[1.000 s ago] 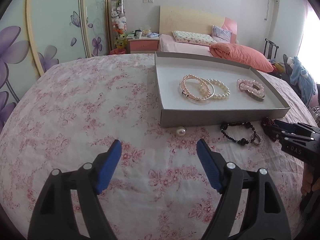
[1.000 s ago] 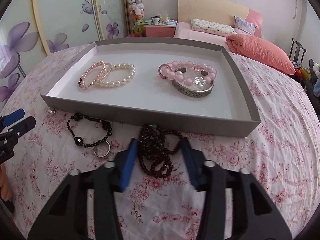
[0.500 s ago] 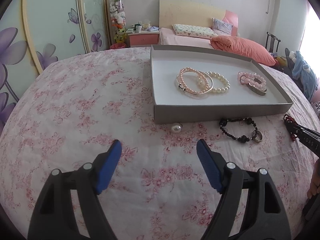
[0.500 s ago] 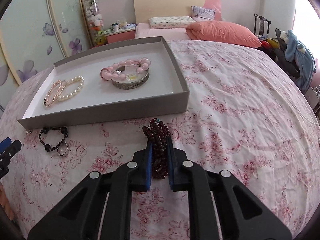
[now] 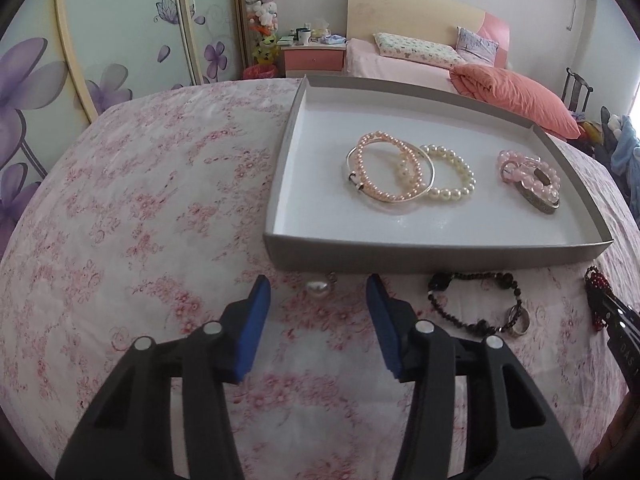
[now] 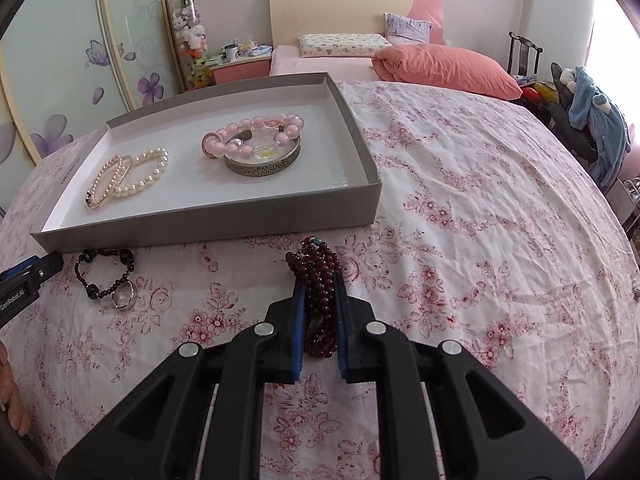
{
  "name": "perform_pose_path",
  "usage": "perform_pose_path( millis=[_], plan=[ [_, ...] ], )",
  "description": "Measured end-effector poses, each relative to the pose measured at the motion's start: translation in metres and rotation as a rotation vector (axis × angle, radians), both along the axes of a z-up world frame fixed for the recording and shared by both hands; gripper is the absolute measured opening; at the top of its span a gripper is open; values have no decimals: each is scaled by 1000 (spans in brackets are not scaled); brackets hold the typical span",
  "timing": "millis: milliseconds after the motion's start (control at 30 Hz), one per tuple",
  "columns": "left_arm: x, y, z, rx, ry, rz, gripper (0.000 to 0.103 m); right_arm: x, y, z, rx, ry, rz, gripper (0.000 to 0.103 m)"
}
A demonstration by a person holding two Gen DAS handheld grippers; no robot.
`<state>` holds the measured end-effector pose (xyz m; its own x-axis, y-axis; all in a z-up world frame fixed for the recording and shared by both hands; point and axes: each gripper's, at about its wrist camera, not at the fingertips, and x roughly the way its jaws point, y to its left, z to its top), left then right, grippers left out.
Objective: Organize jewelry
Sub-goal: 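Close the left gripper on the loose white pearl and lift it, then carry the red beads with the right gripper while the left gripper carries the pearl to the tray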
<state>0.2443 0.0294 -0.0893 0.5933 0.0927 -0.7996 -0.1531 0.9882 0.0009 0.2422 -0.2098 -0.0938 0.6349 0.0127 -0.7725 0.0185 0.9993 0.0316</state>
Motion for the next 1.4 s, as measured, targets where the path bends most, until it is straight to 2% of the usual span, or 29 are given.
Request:
perform_pose_path(
  millis=[67, 133, 267, 533, 833, 1400],
  plan=[
    [5, -3, -2, 4, 11, 10, 36, 0, 0, 0, 1, 0, 0, 14],
    [6, -3, -3, 3, 13, 19, 33, -1, -1, 0, 2, 0, 0, 14],
    [6, -6, -2, 9, 5, 4, 16, -2, -1, 0, 4, 0, 1, 14],
    [-1, -1, -2, 21, -6, -29, 15, -2, 2, 0, 1, 0, 9, 14],
    [-29, 12, -4, 38, -26, -121, 16, -13, 26, 1, -27, -1, 100, 14],
    [-27, 14, -4, 27, -27, -123, 16, -13, 26, 1, -5, 0, 105, 14]
  ],
)
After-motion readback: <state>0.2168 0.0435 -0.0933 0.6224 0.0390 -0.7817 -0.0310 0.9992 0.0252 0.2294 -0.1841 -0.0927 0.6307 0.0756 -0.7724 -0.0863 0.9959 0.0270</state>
